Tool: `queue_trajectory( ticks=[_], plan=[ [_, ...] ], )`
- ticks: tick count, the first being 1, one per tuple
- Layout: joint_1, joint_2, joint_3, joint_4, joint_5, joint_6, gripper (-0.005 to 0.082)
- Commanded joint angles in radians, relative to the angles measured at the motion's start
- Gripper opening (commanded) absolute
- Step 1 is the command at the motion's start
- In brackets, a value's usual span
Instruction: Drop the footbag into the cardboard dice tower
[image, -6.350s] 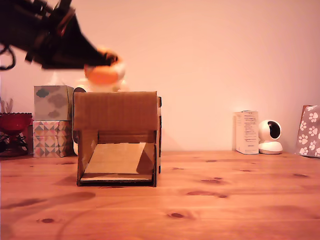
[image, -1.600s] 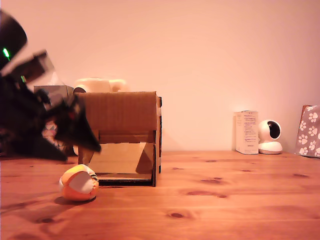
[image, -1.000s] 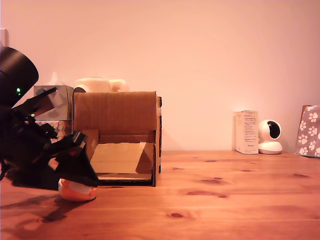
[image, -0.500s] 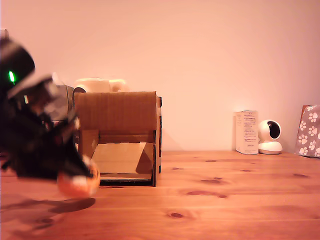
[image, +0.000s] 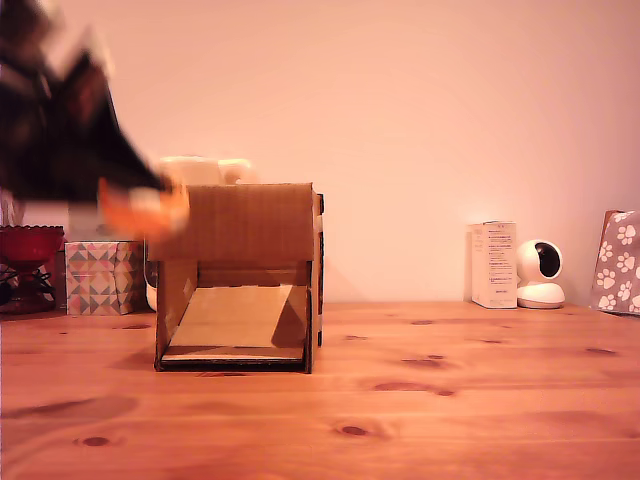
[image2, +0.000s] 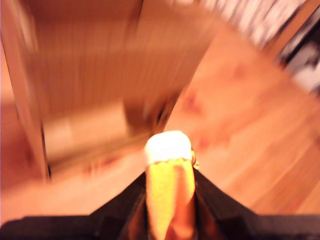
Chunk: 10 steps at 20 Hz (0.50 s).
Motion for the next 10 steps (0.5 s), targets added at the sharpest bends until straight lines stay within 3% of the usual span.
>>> queue_trajectory(
  ticks=[1,4,10],
  plan=[
    [-0.002,-0.032,0.007,0.015,-0.018,0.006,0.0148],
    [-0.003,-0.048,0.042,0.091,-0.071,0.056,0.0148],
    [-0.003,0.061,0.180,0.167,-0.090,0.101,0.0148]
  ],
)
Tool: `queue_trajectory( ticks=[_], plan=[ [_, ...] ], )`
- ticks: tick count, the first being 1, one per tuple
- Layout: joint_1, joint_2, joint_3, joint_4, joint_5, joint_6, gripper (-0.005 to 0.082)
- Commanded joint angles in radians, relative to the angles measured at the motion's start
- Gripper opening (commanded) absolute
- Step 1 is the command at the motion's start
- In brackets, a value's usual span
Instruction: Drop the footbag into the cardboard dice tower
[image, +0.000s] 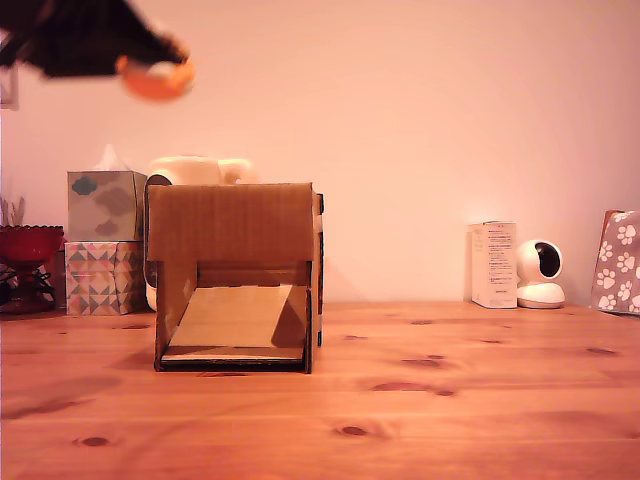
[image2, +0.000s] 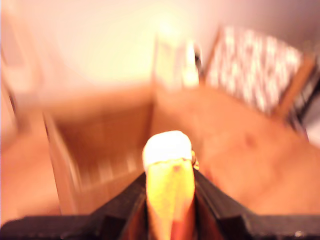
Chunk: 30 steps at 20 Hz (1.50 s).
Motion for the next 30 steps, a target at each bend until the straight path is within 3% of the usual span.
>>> queue_trajectory(
  ticks=[1,6,9,11,20,21,23,24,26,28,30],
  plan=[
    [-0.003,0.059,0.046,0.010,-0.007,0.023,0.0148],
    [-0.036,0.249,0.240,-0.055,-0.016,0.040,0.0148],
    [-0.053,0.361,0.368,-0.143,-0.068,0.097,0.0148],
    [-0.058,0.414,0.422,-0.174,-0.083,0.101,0.0148],
    [-0.058,0.454,0.450,-0.189,-0.090,0.101,0.0158],
    [-0.057,0.457,0.450,-0.197,-0.089,0.101,0.0257],
    [-0.056,0.469,0.450,-0.201,-0.100,0.101,0.0687],
    [-0.056,0.469,0.450,-0.207,-0.111,0.105,0.0800],
    [-0.056,0.468,0.457,-0.207,-0.127,0.144,0.0754],
    [-0.056,0.465,0.473,-0.237,-0.130,0.146,0.0751],
    [-0.057,0.455,0.488,-0.303,-0.130,0.146,0.0686]
  ],
)
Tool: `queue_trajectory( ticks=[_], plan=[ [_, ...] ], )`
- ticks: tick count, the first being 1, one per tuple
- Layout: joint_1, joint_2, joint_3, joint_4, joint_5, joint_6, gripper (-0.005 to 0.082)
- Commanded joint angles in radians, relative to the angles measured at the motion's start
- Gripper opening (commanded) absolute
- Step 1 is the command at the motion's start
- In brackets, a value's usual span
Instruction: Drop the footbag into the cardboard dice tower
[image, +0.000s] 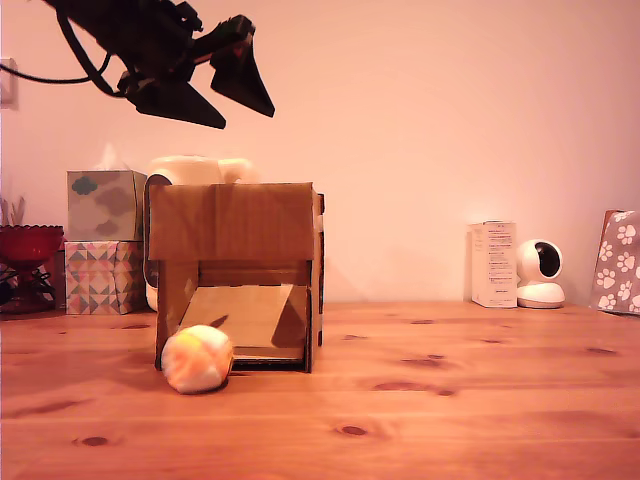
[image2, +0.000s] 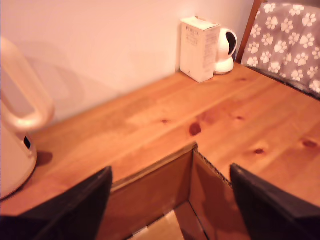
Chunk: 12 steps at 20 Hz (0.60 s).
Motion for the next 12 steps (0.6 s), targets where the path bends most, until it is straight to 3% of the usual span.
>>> queue_trajectory(
  ticks=[1,5,9,12],
  plan=[
    [0.001,0.000,0.012,-0.054,-0.002,0.008,0.0602],
    [-0.002,-0.041,0.015,-0.200,0.021,0.008,0.0012],
    [-0.002,-0.073,0.014,-0.314,0.066,0.008,-0.0019],
    [-0.001,-0.092,-0.011,-0.320,0.098,0.008,-0.0019]
  ],
)
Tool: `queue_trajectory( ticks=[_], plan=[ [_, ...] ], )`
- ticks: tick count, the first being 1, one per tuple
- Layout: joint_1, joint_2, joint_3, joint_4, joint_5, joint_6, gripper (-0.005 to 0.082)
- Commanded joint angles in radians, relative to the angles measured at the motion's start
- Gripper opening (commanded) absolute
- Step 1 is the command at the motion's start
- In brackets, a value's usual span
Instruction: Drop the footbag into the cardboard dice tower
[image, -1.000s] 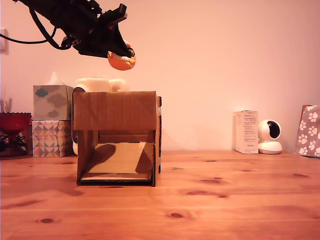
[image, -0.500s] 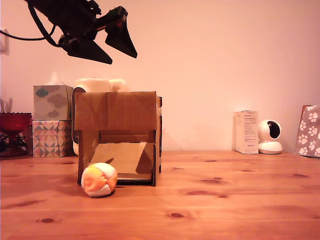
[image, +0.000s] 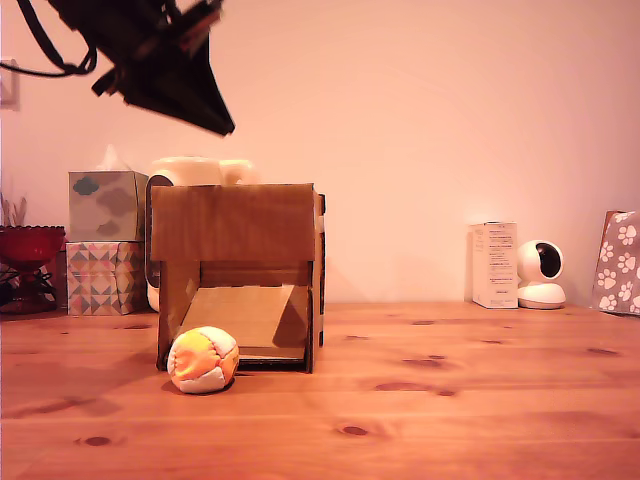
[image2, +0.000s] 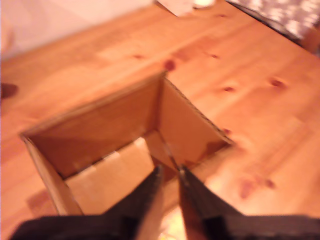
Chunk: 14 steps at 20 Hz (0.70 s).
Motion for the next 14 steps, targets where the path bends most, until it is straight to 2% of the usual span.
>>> queue_trajectory(
  ticks=[1,5,9,14],
  plan=[
    [-0.001,-0.023,-0.044,0.002,0.022,0.004,-0.0019],
    [-0.001,-0.068,-0.148,0.081,0.042,0.000,-0.0019],
    [-0.001,-0.132,-0.269,0.155,0.044,-0.028,-0.0019],
    [0.019,-0.289,-0.487,0.283,0.040,-0.069,-0.0019]
  ],
)
